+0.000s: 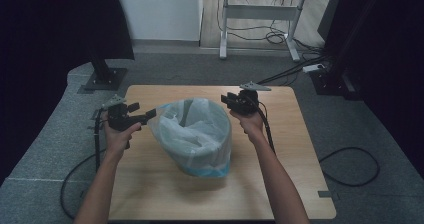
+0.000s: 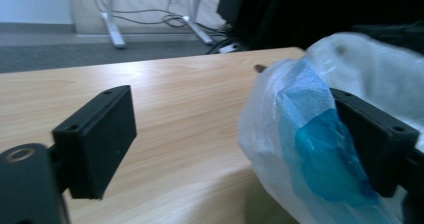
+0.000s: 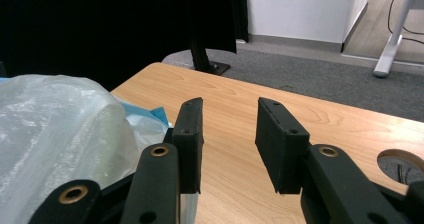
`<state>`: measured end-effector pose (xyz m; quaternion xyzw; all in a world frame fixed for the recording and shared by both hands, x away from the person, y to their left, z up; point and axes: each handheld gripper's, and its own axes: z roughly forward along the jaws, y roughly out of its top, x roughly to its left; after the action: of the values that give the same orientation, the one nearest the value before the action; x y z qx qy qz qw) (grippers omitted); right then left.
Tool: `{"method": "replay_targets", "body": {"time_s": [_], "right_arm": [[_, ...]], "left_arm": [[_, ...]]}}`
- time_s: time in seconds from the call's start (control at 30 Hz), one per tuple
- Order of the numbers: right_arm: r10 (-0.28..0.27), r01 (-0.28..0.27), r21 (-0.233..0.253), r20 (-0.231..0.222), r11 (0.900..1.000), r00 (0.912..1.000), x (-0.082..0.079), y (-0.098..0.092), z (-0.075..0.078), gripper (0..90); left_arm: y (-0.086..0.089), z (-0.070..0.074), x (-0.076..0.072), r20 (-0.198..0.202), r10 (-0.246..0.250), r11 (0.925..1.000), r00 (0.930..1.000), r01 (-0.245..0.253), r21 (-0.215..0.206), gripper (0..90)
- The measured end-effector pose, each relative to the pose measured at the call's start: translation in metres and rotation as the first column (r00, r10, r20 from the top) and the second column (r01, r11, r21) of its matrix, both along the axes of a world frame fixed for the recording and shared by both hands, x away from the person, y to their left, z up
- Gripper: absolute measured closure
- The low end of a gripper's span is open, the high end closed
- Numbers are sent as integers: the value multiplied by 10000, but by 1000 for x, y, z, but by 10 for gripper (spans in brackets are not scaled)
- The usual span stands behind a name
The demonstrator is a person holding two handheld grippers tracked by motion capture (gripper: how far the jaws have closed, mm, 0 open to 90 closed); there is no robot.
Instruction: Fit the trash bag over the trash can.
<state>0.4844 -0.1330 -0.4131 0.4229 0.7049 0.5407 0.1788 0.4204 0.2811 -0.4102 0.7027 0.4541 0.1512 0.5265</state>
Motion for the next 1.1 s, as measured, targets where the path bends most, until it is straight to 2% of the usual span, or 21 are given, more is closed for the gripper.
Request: {"method": "replay_targets", "body": {"time_s": [0.1, 0.2, 0.33, 0.4, 0.53, 0.6, 0.67, 0.73, 0.77, 0.8, 0.87, 0.9, 0.93, 0.97, 1.03, 1.1], "right_arm": [[55, -53, -237, 71, 9997, 10000, -1, 3, 0, 609], [46, -40, -560, 101, 9984, 9999, -4, 8, -1, 604], [-5, 25, -691, 286, 9976, 9996, -9, 8, 2, 604], [-52, 79, -686, 392, 9976, 9992, -12, 5, 5, 604], [50, -6, -695, 624, 9976, 9980, -27, -4, 10, 599], [106, -56, -656, 750, 9978, 9971, -39, -10, 11, 592], [217, -167, -574, 874, 9982, 9959, -53, -17, 10, 576], [447, -399, -498, 987, 9980, 9941, -72, -25, 9, 533], [604, -562, -435, 1025, 9975, 9929, -82, -29, 8, 511], [689, -650, -398, 1077, 9971, 9918, -91, -33, 8, 498], [894, -880, -175, 1158, 9960, 9892, -109, -42, 5, 478], [959, -953, -101, 1161, 9954, 9886, -116, -46, 4, 467], [1014, -1020, -10, 1186, 9948, 9878, -129, -53, 1, 453], [1076, -1093, 72, 1209, 9940, 9868, -136, -57, -1, 444], [1262, -1302, 296, 1121, 9910, 9857, -157, -69, -9, 433], [1310, -1368, 479, 1079, 9894, 9855, -175, -79, -17, 430]], "left_arm": [[-9, 0, 2, -431, 7, 9984, 9991, 18, 566, 19], [-15, 3, 3, -677, 92, 9976, 9977, -45, 691, 0], [-16, 9, 2, -597, 210, 9935, 9980, -141, 1129, 0], [-14, 15, -2, -410, 230, 9922, 9989, -178, 1230, 0], [-14, 36, -14, 208, -271, 9879, 9994, 236, 1530, 23], [-17, 48, -19, 471, -801, 9838, 9957, 713, 1646, 74], [-27, 60, -22, 688, -1616, 9726, 9845, 1471, 1802, 127], [-43, 71, -25, 837, -2504, 9463, 9645, 2255, 2318, 162], [-52, 75, -26, 848, -2934, 9297, 9522, 2635, 2572, 197], [-59, 78, -26, 791, -3208, 9161, 9438, 2880, 2788, 222], [-76, 84, -25, 607, -3771, 8833, 9242, 3392, 3235, 249], [-87, 87, -23, 395, -4208, 8600, 9063, 3847, 3353, 260], [-94, 89, -21, 234, -4426, 8461, 8964, 4088, 3422, 275], [-105, 91, -18, -12, -4668, 8252, 8843, 4361, 3591, 282], [-120, 91, -13, -372, -4986, 7889, 8661, 4711, 3946, 297], [-134, 90, -7, -819, -5295, 7507, 8443, 5113, 4184, 340]]}}
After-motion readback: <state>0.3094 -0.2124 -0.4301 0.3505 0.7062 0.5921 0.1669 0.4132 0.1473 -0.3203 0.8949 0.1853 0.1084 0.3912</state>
